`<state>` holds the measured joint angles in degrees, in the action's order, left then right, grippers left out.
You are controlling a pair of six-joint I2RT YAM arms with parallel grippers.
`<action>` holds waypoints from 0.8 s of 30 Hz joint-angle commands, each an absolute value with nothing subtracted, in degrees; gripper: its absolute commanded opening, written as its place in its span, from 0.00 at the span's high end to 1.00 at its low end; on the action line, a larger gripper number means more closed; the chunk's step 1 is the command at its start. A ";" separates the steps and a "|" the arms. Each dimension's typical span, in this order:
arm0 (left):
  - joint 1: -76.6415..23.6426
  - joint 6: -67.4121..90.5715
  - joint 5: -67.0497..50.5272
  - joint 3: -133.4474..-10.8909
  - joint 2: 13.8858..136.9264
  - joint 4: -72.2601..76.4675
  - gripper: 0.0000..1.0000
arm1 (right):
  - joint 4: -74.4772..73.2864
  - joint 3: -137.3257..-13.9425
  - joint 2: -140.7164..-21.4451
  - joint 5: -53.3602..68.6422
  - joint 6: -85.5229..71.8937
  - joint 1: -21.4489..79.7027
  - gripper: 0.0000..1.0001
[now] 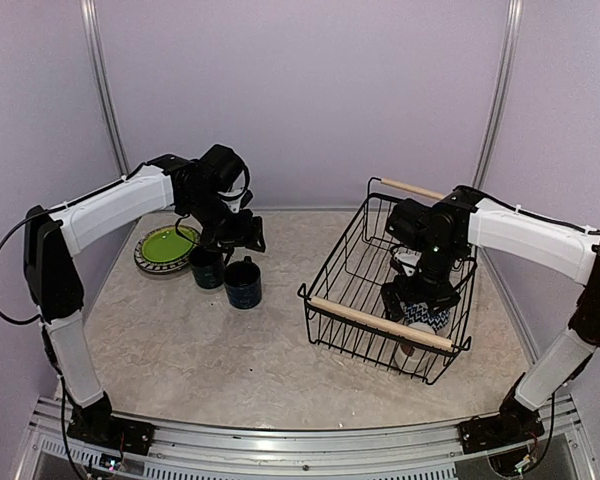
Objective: Unload the mixed dishes from the dish rack
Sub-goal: Grab the cup from the dish rack.
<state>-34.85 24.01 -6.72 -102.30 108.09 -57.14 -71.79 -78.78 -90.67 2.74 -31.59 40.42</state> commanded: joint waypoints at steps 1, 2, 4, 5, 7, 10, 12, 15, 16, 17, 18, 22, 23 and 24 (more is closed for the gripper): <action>-33.89 24.78 -8.16 -99.90 103.45 -52.70 0.22 | -73.29 -76.18 -91.45 7.40 -31.54 40.02 0.02; -33.91 24.85 -8.44 -99.44 102.77 -52.20 0.22 | -72.61 -75.57 -91.58 7.80 -31.55 39.96 0.02; -33.77 24.87 -8.86 -98.86 101.98 -51.33 0.21 | -71.42 -74.35 -91.73 7.93 -31.57 40.01 0.03; -33.81 24.87 -9.01 -98.47 101.70 -50.99 0.21 | -71.15 -73.87 -91.88 7.97 -31.63 39.99 0.03; -33.84 24.87 -8.93 -98.19 101.18 -50.72 0.21 | -71.00 -72.76 -92.06 7.44 -31.53 40.07 0.04; -33.84 24.96 -9.50 -98.40 101.49 -50.83 0.20 | -71.02 -71.45 -92.08 6.70 -31.31 40.05 0.05; -33.84 24.96 -9.79 -98.35 101.58 -50.85 0.17 | -71.18 -70.52 -91.90 6.21 -31.29 40.06 0.06; -33.84 25.04 -10.10 -98.58 101.85 -50.99 0.17 | -70.90 -69.11 -91.45 6.15 -31.05 40.00 0.07; -33.90 25.00 -10.13 -98.49 101.86 -50.93 0.16 | -70.77 -68.75 -91.41 6.09 -30.91 40.05 0.09; -33.92 24.97 -9.97 -98.38 101.80 -50.85 0.16 | -70.80 -68.54 -91.47 5.92 -30.73 40.02 0.10; -33.88 24.96 -9.64 -98.29 101.78 -50.73 0.16 | -70.83 -68.44 -91.49 5.81 -30.64 40.11 0.12; -33.88 24.96 -9.39 -98.34 101.88 -50.82 0.16 | -70.34 -67.27 -91.57 5.69 -29.95 40.15 0.19; -33.87 24.88 -9.06 -98.21 101.75 -50.62 0.15 | -70.31 -67.24 -91.62 5.79 -29.89 40.15 0.21; -33.84 24.80 -8.75 -97.97 101.66 -50.45 0.15 | -70.21 -67.24 -91.47 5.96 -29.86 40.20 0.23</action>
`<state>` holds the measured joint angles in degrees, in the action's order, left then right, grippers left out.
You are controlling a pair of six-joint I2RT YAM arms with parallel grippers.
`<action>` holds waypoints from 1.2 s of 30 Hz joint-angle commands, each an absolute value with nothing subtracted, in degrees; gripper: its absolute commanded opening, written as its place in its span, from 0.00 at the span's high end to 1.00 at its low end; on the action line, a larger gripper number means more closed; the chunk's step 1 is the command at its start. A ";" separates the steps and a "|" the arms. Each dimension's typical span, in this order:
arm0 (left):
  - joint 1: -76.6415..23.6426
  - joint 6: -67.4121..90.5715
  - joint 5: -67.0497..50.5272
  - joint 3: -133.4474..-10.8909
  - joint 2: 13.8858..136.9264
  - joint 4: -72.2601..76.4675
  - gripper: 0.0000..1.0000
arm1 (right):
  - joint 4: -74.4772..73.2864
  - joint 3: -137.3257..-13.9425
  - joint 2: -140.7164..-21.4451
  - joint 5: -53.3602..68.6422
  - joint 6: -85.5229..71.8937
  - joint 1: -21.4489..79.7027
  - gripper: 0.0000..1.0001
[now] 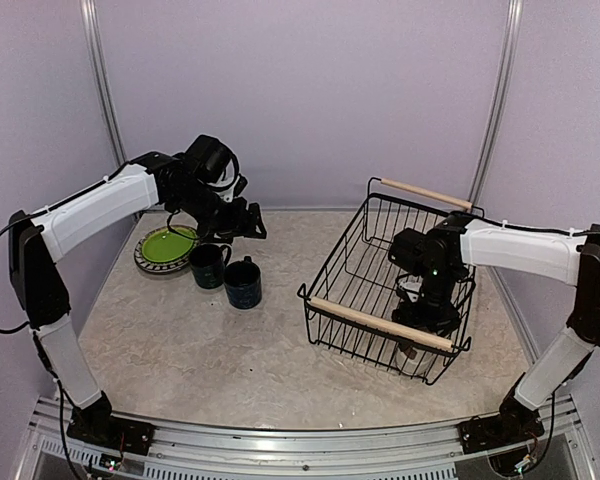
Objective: Unload the mixed dishes from the dish rack
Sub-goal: Grab the cup from the dish rack.
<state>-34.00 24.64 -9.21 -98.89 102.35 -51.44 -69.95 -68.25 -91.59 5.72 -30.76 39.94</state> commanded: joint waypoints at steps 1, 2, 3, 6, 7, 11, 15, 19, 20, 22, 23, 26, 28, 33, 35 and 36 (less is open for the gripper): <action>-33.70 24.79 -8.40 -97.93 101.48 -50.39 0.15 | -70.03 -67.19 -91.30 6.05 -29.81 40.20 0.25; -33.55 24.85 -8.47 -97.96 101.43 -50.45 0.15 | -69.85 -67.19 -91.11 6.21 -29.80 40.23 0.28; -33.45 24.95 -8.64 -97.99 101.43 -50.47 0.15 | -69.67 -67.21 -90.95 6.24 -29.75 40.20 0.31; -33.41 24.74 -8.25 -97.58 101.05 -50.06 0.15 | -69.52 -67.93 -90.61 6.41 -30.00 40.25 0.41; -33.36 24.75 -8.11 -97.48 100.99 -49.99 0.14 | -69.44 -68.18 -90.07 6.38 -30.19 40.25 0.45; -33.22 24.88 -8.53 -97.59 101.09 -50.04 0.14 | -68.76 -70.46 -88.43 4.93 -30.78 40.19 0.53; -32.81 25.10 -8.71 -97.51 101.14 -50.00 0.14 | -66.80 -73.35 -86.72 3.60 -31.82 40.19 0.67; -32.71 25.10 -8.61 -96.85 100.86 -49.30 0.14 | -62.82 -74.62 -84.59 0.50 -33.01 39.87 0.81; -32.55 25.20 -8.56 -96.76 100.74 -49.15 0.14 | -61.19 -74.82 -83.88 -0.63 -33.18 39.85 0.84; -32.27 25.46 -9.45 -96.74 100.72 -49.11 0.14 | -56.69 -74.52 -82.15 -2.10 -33.67 39.73 0.89; -32.26 25.36 -9.50 -96.73 100.68 -49.02 0.14 | -54.04 -74.34 -81.22 -2.83 -34.01 39.73 0.93; -32.24 24.98 -8.70 -95.83 100.00 -47.96 0.14 | -45.50 -73.42 -77.84 -4.84 -35.10 39.46 1.00; -32.08 24.96 -9.18 -95.63 99.70 -47.59 0.14 | -39.61 -71.35 -73.94 -6.91 -35.35 39.28 1.00; -31.95 24.86 -10.58 -95.00 98.53 -46.64 0.14 | -21.51 -62.39 -62.99 -9.28 -33.74 39.11 1.00; -31.69 25.15 -13.05 -93.91 97.78 -44.74 0.14 | -9.82 -55.86 -58.61 -6.93 -31.88 39.06 1.00; -31.57 25.36 -14.41 -93.04 96.97 -43.37 0.13 | -6.06 -54.09 -57.11 -5.80 -31.30 39.05 1.00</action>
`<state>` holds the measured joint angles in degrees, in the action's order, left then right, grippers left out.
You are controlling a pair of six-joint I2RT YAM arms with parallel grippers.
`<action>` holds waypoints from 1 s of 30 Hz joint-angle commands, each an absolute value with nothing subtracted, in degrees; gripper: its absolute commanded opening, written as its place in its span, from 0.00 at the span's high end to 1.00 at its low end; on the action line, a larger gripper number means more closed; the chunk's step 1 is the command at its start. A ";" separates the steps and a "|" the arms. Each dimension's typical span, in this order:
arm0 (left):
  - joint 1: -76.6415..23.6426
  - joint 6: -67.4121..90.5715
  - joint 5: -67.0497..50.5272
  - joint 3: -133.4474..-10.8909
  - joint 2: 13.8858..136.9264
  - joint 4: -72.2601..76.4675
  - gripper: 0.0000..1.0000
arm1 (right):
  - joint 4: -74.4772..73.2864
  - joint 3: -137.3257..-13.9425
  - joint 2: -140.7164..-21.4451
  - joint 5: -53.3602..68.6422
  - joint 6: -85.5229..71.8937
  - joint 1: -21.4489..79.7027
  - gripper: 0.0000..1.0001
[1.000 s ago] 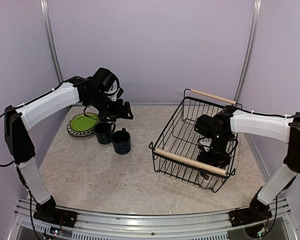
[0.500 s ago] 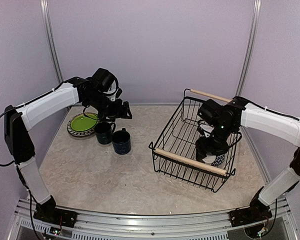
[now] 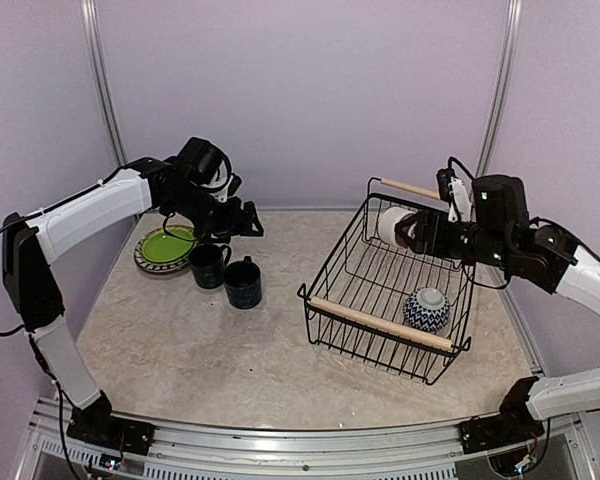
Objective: Unload the mixed dishes from the dish rack
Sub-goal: Grab the cup from the dish rack, then pass from the right arm to the left
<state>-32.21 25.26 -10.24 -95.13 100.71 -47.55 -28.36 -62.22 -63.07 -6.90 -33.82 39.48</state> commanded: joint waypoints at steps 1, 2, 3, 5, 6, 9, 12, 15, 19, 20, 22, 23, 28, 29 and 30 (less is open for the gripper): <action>-31.48 25.52 -15.89 -92.23 96.42 -42.23 0.13 | -2.68 -52.76 -56.00 -4.47 -30.88 39.06 1.00; -31.47 25.71 -17.39 -91.55 95.85 -41.16 0.13 | -0.54 -52.06 -55.74 -2.86 -30.40 39.08 1.00; -31.41 26.02 -19.18 -90.54 95.13 -39.80 0.13 | 2.13 -51.66 -55.88 -0.69 -29.89 39.03 1.00; -31.23 26.54 -23.33 -88.77 94.02 -36.87 0.13 | 5.38 -51.63 -57.23 3.04 -29.27 39.05 1.00; -31.16 26.81 -25.57 -87.80 93.58 -35.19 0.12 | 6.91 -51.85 -58.19 5.07 -29.12 39.07 1.00; -30.54 28.20 -33.59 -84.55 91.33 -29.21 0.15 | 9.99 -53.54 -62.45 11.36 -28.69 39.09 1.00; -29.22 30.94 -43.85 -81.02 89.06 -21.47 0.15 | 14.20 -55.00 -67.20 16.91 -29.29 39.51 1.00; -27.78 34.93 -53.28 -77.02 86.99 -10.60 0.10 | 19.57 -55.86 -71.40 19.40 -30.57 40.44 1.00; -27.18 40.26 -63.76 -75.24 87.14 -1.65 0.02 | 23.36 -57.43 -76.12 21.33 -31.14 41.80 1.00; -27.27 41.00 -65.46 -75.50 88.03 -0.84 0.01 | 24.06 -57.76 -77.02 21.83 -31.27 42.08 1.00; -27.91 41.95 -67.11 -75.82 89.21 -0.43 0.01 | 24.89 -58.63 -78.58 22.58 -31.49 42.73 1.00; -28.23 42.33 -67.54 -75.85 89.61 -0.44 0.01 | 24.95 -59.13 -79.35 23.00 -31.61 42.99 1.00; -29.71 43.76 -69.75 -75.76 91.12 2.49 0.02 | 26.81 -60.93 -83.16 25.10 -32.69 44.59 1.00; -29.92 43.72 -69.84 -75.79 91.14 2.52 0.02 | 27.37 -61.12 -83.89 25.54 -32.95 44.96 1.00; -30.17 43.76 -69.93 -75.77 91.21 2.61 0.03 | 28.01 -61.37 -84.80 26.14 -33.30 45.26 1.00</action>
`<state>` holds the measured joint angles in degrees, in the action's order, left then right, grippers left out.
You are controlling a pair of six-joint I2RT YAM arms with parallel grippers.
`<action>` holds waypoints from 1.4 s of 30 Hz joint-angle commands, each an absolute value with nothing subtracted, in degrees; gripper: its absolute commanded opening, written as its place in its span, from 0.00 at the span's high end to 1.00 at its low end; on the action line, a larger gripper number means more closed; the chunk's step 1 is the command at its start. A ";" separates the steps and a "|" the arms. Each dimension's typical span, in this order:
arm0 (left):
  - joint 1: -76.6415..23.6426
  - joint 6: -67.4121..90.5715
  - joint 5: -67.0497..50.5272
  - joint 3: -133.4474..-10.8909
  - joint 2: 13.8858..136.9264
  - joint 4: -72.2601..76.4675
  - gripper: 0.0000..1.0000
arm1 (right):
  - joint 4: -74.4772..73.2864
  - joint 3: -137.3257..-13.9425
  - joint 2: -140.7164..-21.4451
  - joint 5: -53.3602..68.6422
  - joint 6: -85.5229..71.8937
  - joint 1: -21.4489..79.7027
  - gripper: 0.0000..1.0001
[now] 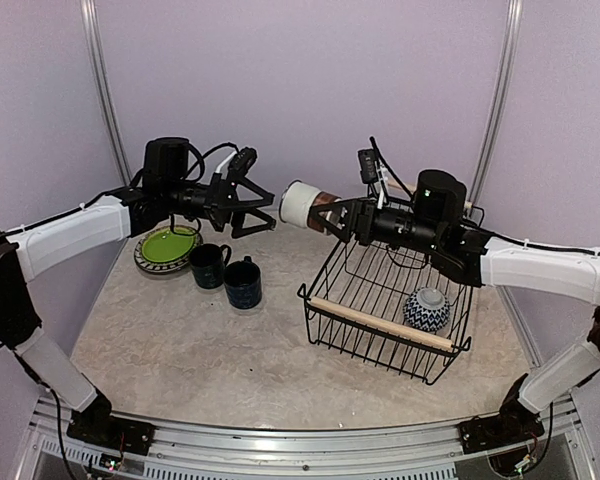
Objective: Unload the mixed dishes from the dish rack
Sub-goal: Pass from the right arm to the left
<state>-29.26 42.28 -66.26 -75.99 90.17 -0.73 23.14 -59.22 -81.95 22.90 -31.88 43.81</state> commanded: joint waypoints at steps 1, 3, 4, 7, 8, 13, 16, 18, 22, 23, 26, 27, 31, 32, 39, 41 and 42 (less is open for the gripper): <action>-30.35 43.60 -70.03 -75.83 91.30 2.57 0.04 | 28.60 -61.75 -85.57 26.64 -33.57 45.52 1.00; -30.47 43.14 -69.88 -75.85 91.32 2.17 0.06 | 28.55 -62.74 -87.12 27.41 -33.75 45.83 1.00; -30.44 43.02 -69.68 -75.93 91.20 1.87 0.07 | 28.41 -63.09 -87.69 27.68 -33.77 46.06 1.00; -30.24 42.15 -68.85 -75.83 90.76 1.23 0.11 | 29.11 -63.40 -89.03 28.58 -34.29 46.37 1.00; -30.11 41.66 -67.58 -75.91 90.54 0.47 0.13 | 28.91 -63.64 -89.27 28.97 -34.36 46.41 1.00; -28.30 38.74 -62.23 -75.70 88.77 -4.07 0.18 | 26.65 -63.45 -87.35 27.06 -32.42 46.39 1.00; -27.07 39.33 -62.07 -75.15 87.97 -3.05 0.18 | 26.49 -62.62 -86.50 26.46 -32.21 46.47 1.00; -27.03 39.68 -62.68 -74.74 87.69 -1.91 0.17 | 26.73 -62.41 -86.87 26.90 -32.60 46.45 1.00; -28.31 41.19 -66.09 -74.97 88.93 -0.45 0.21 | 28.57 -62.74 -88.28 28.19 -33.76 46.39 1.00; -28.94 41.60 -66.83 -75.09 89.44 0.75 0.23 | 29.06 -62.75 -88.47 28.21 -33.97 46.43 1.00; -31.05 42.58 -69.37 -75.66 91.34 1.95 0.30 | 29.79 -62.96 -88.93 28.29 -34.31 46.42 1.00; -31.63 42.97 -69.89 -75.71 91.79 2.35 0.34 | 29.79 -63.15 -89.15 28.34 -34.31 46.42 1.00; -32.60 43.84 -70.84 -75.78 92.63 3.11 0.47 | 29.69 -63.16 -89.55 28.55 -34.61 46.40 1.00; -32.56 44.28 -71.10 -75.69 92.68 3.74 0.49 | 29.77 -63.00 -89.56 28.50 -34.76 46.43 1.00; -32.34 48.18 -74.48 -75.15 92.71 8.95 0.73 | 30.56 -62.66 -89.72 28.38 -35.57 46.38 1.00; -32.34 49.06 -75.05 -75.14 92.94 9.96 0.80 | 30.75 -62.79 -90.04 28.42 -35.72 46.42 1.00; -32.34 49.33 -75.26 -75.15 93.10 10.23 0.84 | 30.72 -62.90 -90.19 28.47 -35.84 46.39 1.00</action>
<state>-31.94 46.92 -71.37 -75.77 92.47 6.11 28.91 -62.33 -88.84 29.85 -35.40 46.33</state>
